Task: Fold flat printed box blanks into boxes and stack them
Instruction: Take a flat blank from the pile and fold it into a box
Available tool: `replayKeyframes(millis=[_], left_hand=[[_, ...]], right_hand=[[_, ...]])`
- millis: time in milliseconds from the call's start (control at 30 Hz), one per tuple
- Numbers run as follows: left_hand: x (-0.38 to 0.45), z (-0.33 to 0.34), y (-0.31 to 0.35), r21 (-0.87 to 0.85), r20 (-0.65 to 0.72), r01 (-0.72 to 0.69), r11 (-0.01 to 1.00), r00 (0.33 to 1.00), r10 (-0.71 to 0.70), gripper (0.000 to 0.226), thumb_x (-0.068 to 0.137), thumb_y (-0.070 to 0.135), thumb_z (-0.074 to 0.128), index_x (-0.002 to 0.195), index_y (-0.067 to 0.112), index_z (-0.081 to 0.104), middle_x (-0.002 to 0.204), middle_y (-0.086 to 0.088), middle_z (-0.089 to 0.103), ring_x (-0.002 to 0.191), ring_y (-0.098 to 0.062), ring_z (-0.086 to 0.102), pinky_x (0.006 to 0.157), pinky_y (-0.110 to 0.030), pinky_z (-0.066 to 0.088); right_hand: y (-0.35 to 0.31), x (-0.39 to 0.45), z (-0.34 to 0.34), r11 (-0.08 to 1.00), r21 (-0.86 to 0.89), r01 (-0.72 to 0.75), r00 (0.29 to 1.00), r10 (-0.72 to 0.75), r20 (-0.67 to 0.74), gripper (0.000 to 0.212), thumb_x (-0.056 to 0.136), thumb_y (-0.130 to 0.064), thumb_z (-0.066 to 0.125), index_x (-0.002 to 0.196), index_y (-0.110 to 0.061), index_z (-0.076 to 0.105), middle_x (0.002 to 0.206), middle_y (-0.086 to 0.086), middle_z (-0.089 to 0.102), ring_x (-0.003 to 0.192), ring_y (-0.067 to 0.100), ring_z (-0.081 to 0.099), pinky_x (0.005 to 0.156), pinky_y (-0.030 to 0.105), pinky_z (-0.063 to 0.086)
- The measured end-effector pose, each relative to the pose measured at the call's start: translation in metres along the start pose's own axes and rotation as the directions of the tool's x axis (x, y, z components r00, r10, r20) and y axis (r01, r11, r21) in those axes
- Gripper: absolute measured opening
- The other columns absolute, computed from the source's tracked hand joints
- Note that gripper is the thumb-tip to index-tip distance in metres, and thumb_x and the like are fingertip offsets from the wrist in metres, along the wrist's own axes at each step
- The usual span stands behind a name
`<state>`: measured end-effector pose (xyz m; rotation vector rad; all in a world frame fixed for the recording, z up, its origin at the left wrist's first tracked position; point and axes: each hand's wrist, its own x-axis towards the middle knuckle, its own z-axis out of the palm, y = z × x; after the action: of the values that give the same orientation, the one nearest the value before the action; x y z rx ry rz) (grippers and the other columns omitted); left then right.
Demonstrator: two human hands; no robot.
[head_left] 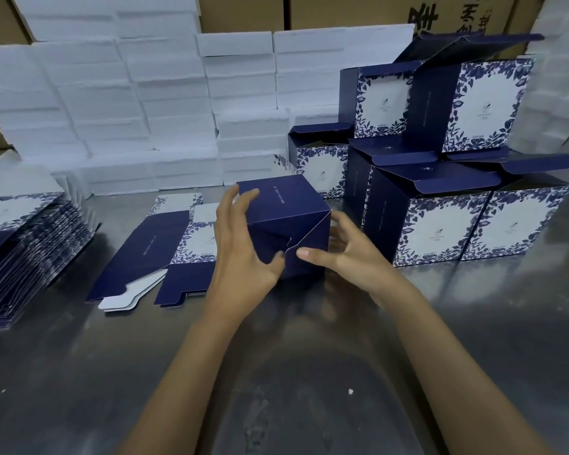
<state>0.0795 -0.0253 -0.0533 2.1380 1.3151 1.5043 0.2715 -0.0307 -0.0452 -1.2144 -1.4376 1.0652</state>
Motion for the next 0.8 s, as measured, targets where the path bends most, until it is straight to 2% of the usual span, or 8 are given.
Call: replayKeyframes(millis=[100,233,400,467,567,667,733,800], left_hand=[[0.001,-0.004,-0.005,-0.034,0.100,0.122,0.992,0.988,-0.118,0.089,0.076,0.007,0.078,0.146,0.038,0.032,0.155,0.007,0.026,0.143,-0.011,0.031,0.111,-0.032,0.042],[0.001,-0.002,0.000,-0.133,0.106,0.232,0.963,0.970,-0.219,0.088,0.076,0.010,0.081,0.141,0.048,0.034,0.138,0.019,0.044,0.125,-0.011,0.051,0.097,-0.024,0.051],[-0.001,-0.002,0.005,-0.238,0.126,0.306,0.922,0.951,-0.283,0.084,0.073,0.016,0.080,0.135,0.055,0.038,0.137,0.016,0.047,0.126,-0.018,0.054,0.100,-0.046,0.052],[-0.001,-0.002,0.007,-0.262,0.131,0.315,0.912,0.948,-0.290,0.083,0.074,0.012,0.078,0.134,0.054,0.040,0.136,0.016,0.048,0.126,-0.019,0.054,0.100,-0.047,0.052],[0.000,-0.002,0.011,-0.290,0.137,0.330,0.898,0.943,-0.303,0.080,0.078,0.008,0.078,0.135,0.051,0.042,0.138,0.012,0.048,0.127,-0.018,0.053,0.102,-0.047,0.051],[0.000,-0.005,0.017,-0.357,0.117,0.352,0.865,0.936,-0.332,0.059,0.084,0.030,0.074,0.133,0.051,0.048,0.140,0.017,0.049,0.132,-0.006,0.047,0.108,-0.041,0.045],[0.002,-0.008,0.023,-0.424,0.121,0.400,0.813,0.914,-0.387,0.044,0.086,0.050,0.063,0.128,0.057,0.052,0.135,0.026,0.053,0.130,0.003,0.045,0.113,-0.039,0.040],[0.005,-0.011,0.024,-0.496,0.107,0.407,0.767,0.905,-0.411,0.035,0.094,0.050,0.056,0.128,0.057,0.053,0.135,0.029,0.054,0.130,0.004,0.047,0.115,-0.044,0.037]], right_hand=[[0.007,0.003,0.009,0.997,-0.043,0.063,0.989,-0.068,-0.132,0.058,0.083,-0.022,0.083,0.133,-0.028,0.054,0.122,-0.012,0.067,0.113,0.010,0.065,0.088,0.024,0.057],[0.012,0.005,0.015,0.991,-0.121,0.061,0.952,-0.094,-0.291,0.050,0.085,-0.028,0.081,0.130,-0.029,0.059,0.117,-0.012,0.070,0.110,0.010,0.066,0.096,0.040,0.057],[0.013,0.003,0.017,0.971,-0.229,0.072,0.918,-0.155,-0.366,0.038,0.085,-0.033,0.078,0.120,-0.033,0.063,0.104,-0.011,0.075,0.100,0.012,0.070,0.093,0.044,0.056],[0.012,0.003,0.018,0.964,-0.254,0.081,0.909,-0.176,-0.377,0.036,0.086,-0.034,0.077,0.118,-0.033,0.063,0.099,-0.011,0.075,0.096,0.012,0.071,0.091,0.044,0.056],[0.011,0.002,0.016,0.965,-0.250,0.078,0.924,-0.164,-0.346,0.041,0.084,-0.036,0.080,0.120,-0.033,0.062,0.106,-0.011,0.075,0.101,0.010,0.070,0.094,0.043,0.056],[0.006,0.002,0.014,0.994,-0.087,0.058,0.965,-0.079,-0.251,0.054,0.077,-0.043,0.084,0.125,-0.034,0.062,0.116,-0.012,0.073,0.110,0.006,0.068,0.099,0.039,0.055],[-0.001,-0.001,0.015,0.999,0.036,0.027,0.981,-0.020,-0.191,0.062,0.070,-0.063,0.079,0.124,-0.036,0.063,0.117,-0.016,0.072,0.109,0.002,0.068,0.101,0.037,0.054],[-0.008,-0.004,0.014,0.994,0.108,0.003,0.983,0.016,-0.180,0.060,0.072,-0.075,0.069,0.119,-0.039,0.066,0.113,-0.019,0.073,0.104,-0.001,0.069,0.102,0.038,0.053]])
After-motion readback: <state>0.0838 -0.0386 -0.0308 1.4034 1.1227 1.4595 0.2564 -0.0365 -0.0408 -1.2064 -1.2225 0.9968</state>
